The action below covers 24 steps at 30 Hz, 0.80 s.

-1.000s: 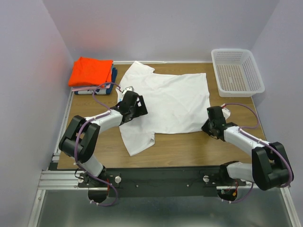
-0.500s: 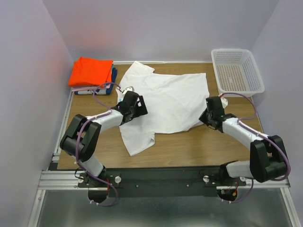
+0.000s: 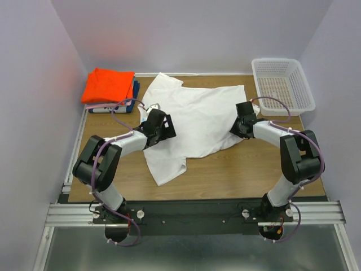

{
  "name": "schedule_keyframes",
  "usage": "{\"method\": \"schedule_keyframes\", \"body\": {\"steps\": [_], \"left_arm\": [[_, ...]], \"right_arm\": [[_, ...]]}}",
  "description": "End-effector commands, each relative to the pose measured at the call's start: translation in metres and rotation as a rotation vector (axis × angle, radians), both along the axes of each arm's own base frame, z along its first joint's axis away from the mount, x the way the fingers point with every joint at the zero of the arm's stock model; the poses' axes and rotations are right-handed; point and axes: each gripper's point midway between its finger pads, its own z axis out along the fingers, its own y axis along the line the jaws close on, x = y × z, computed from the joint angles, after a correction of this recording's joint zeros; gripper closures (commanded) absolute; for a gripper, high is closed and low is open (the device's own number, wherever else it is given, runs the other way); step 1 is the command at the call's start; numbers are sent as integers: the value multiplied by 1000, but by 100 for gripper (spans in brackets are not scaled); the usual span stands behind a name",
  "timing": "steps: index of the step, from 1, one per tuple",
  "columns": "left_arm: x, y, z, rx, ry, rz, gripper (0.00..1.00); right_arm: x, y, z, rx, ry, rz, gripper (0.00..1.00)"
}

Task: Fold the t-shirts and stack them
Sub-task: Flatten the tshirt out

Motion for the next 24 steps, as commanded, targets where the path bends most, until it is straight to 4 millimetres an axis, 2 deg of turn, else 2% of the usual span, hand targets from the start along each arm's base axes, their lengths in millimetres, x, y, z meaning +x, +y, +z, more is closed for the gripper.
{"method": "schedule_keyframes", "body": {"steps": [1,3,4,6,8,9,13,17,20,21,24], "left_arm": [[9,-3,6,3,-32,-3,2],[9,-2,5,5,-31,-1,2],[9,-2,5,5,-30,-2,2],[9,-3,3,4,-24,-3,2],[9,-4,2,3,-22,-10,2],[9,-4,1,6,-19,-11,2],[9,-4,1,7,-21,-11,2],[10,-4,1,8,-20,-12,2],[9,-4,-1,11,-16,-14,2],[10,-4,-1,12,-18,-14,2],[11,-5,-2,14,-15,-16,2]], "right_arm": [[13,10,18,20,-43,75,61],[9,10,25,22,-59,90,49],[7,10,40,23,-95,111,48],[2,10,54,30,-129,116,48],[-8,3,67,22,-166,106,41],[-16,-2,62,5,-157,99,38],[-31,-19,65,-43,-168,54,36],[-55,-40,45,-101,-87,-17,36],[-69,-48,37,-110,-56,-43,36],[-79,-50,29,-117,-30,-42,36],[-93,-57,30,-126,-35,-57,37]]}}
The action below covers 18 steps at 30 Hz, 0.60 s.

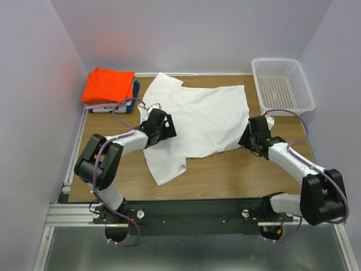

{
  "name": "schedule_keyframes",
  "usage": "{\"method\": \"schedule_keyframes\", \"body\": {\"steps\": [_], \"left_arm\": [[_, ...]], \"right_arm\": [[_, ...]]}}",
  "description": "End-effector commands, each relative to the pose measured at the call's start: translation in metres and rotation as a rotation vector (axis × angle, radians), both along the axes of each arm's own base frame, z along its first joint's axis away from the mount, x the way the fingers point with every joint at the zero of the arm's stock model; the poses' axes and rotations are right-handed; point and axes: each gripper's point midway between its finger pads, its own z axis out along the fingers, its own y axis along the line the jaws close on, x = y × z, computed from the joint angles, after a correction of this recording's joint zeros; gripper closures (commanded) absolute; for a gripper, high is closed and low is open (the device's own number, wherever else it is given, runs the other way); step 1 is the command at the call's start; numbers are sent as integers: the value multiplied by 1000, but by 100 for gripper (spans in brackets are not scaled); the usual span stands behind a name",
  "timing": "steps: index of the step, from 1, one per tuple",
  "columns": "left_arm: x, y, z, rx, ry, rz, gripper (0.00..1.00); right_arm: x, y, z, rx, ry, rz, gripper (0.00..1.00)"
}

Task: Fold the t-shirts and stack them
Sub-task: Flatten the tshirt out

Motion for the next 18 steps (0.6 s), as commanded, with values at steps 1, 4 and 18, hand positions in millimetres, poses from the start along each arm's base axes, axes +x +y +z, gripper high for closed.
{"method": "schedule_keyframes", "body": {"steps": [1,4,18], "left_arm": [[8,-3,0,5,-12,-5,2],[8,-4,-1,5,-9,-11,2],[10,-6,-5,10,-4,-21,2]], "right_arm": [[-23,-20,3,-46,-2,-64,39],[-31,-25,3,-59,-3,-75,43],[10,-25,-9,-73,19,-120,54]]}}
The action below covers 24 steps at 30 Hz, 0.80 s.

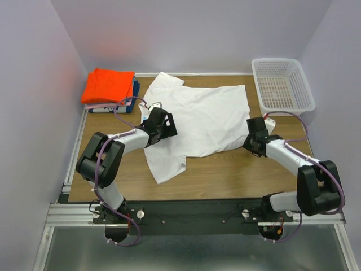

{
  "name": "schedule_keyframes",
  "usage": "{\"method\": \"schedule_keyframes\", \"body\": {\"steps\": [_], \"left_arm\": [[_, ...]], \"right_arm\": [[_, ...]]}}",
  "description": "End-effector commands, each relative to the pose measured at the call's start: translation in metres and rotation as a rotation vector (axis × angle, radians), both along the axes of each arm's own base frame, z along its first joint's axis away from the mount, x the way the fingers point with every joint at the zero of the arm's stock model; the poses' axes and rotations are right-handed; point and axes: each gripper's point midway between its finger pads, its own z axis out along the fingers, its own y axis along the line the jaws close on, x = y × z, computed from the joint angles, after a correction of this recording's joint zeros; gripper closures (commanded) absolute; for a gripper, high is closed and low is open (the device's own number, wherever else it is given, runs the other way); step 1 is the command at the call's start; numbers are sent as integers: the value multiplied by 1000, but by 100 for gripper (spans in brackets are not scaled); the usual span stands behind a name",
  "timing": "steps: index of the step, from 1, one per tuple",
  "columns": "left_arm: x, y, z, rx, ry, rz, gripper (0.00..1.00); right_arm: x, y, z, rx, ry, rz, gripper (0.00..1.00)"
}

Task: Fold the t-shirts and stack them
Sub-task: Flatten the tshirt out

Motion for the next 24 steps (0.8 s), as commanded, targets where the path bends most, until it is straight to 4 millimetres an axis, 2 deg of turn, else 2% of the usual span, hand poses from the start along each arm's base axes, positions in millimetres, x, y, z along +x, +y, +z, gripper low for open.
{"method": "schedule_keyframes", "body": {"steps": [1,4,9,14,15,16,20,21,24], "left_arm": [[2,-2,-5,7,8,-11,2],[2,-1,-6,7,10,-13,2],[3,0,-6,9,10,-12,2],[4,2,-8,11,12,-7,2],[4,3,-8,12,14,-7,2],[4,3,-8,12,14,-5,2],[5,6,-10,16,19,4,2],[6,6,-10,15,17,4,2],[6,9,-12,19,21,8,2]], "right_arm": [[29,3,7,17,-48,-18,54],[38,5,5,24,-50,-14,54],[48,3,-10,26,-18,-13,55],[60,4,-17,52,-22,-6,59],[61,5,-20,52,-12,-1,62],[62,7,-21,62,-8,6,72],[61,10,-21,76,-8,16,96],[60,10,-21,77,-8,17,99],[51,10,-18,85,-13,22,99]]}}
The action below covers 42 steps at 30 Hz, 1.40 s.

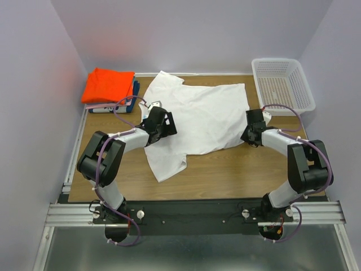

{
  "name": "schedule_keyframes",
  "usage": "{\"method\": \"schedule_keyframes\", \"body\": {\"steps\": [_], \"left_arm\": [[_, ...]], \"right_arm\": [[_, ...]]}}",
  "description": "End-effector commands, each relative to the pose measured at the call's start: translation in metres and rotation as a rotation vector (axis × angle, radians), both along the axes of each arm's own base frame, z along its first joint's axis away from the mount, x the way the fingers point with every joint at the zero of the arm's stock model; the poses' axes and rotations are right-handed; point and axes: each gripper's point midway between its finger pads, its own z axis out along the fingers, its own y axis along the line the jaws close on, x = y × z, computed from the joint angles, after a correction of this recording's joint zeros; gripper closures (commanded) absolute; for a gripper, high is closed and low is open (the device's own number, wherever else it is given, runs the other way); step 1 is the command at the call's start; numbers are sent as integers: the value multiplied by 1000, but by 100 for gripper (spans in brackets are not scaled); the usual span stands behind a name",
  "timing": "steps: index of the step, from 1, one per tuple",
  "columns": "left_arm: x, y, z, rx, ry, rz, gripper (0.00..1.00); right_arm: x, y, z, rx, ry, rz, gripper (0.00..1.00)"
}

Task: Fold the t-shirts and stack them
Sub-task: Flatten the tshirt out

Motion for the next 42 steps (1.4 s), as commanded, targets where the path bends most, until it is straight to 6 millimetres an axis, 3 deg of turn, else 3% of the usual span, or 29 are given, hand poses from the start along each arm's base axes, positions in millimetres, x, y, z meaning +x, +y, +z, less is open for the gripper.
{"method": "schedule_keyframes", "body": {"steps": [1,5,11,18,20,22,23,24,25,29,35,39,42], "left_arm": [[-2,6,-12,21,36,4,2],[-1,11,-14,24,40,16,2],[0,23,-21,34,63,47,2],[0,28,-24,20,75,48,2],[-1,28,-21,15,69,48,2],[-1,26,-18,9,60,42,2],[-1,26,-16,5,57,37,2],[-2,26,-15,4,54,35,2],[-2,24,-13,-4,50,30,2],[-4,22,-6,-20,35,12,2],[1,22,18,-31,-5,21,2],[11,21,42,-34,-42,34,2],[22,20,67,-31,-89,40,2]], "right_arm": [[-11,2,4,28,-6,15,99],[-29,-2,9,18,32,17,99],[-81,-26,20,-78,178,-38,99],[-128,-19,18,-7,298,-54,99],[-142,-16,13,13,340,-38,88],[-148,-11,12,41,359,-13,69],[-147,-6,14,61,359,4,57],[-144,-3,18,74,347,18,36],[-140,-1,22,82,329,25,1],[-110,-7,57,49,195,8,0],[-69,8,101,89,36,90,0],[-34,26,117,141,-44,162,0],[-4,34,108,136,-35,192,0]]}}
